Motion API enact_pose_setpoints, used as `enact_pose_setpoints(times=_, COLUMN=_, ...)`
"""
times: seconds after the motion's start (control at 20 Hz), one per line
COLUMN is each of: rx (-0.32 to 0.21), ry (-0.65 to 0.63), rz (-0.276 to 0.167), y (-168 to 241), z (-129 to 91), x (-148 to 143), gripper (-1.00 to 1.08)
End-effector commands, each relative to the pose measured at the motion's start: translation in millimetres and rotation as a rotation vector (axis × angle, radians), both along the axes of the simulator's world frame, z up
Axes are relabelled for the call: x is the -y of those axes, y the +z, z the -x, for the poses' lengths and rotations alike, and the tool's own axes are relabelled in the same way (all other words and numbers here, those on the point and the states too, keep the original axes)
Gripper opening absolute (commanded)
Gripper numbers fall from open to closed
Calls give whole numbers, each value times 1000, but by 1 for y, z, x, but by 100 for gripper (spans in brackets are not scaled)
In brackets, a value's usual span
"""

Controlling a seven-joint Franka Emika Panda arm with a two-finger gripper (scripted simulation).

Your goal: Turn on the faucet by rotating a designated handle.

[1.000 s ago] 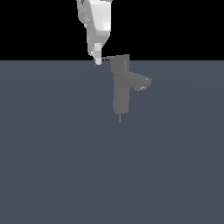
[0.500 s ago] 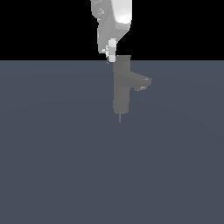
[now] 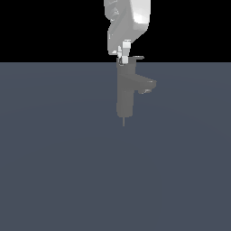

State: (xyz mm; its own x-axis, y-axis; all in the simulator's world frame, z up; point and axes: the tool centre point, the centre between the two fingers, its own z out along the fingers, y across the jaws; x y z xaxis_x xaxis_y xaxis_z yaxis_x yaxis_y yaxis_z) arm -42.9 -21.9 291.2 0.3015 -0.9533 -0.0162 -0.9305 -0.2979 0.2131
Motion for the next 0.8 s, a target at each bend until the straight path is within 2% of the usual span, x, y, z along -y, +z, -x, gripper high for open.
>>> enact_pose_setpoints(times=0.0, rx=14, ry=-33, rz=6, y=3, z=-6, x=34, gripper=-100)
enact_pose_setpoints(times=0.55, rx=20, ry=-41, rz=6, y=7, z=-19, x=95, gripper=-100)
enact_pose_setpoints(times=0.6, rx=20, ry=-41, rz=6, y=7, z=-19, x=95, gripper=-100)
enact_pose_setpoints(times=0.65, rx=7, ry=-7, rz=-2, y=1, z=-19, x=69, gripper=-100)
enact_pose_setpoints(times=0.75, rx=8, ry=-8, rz=-1, y=1, z=-24, x=74, gripper=-100)
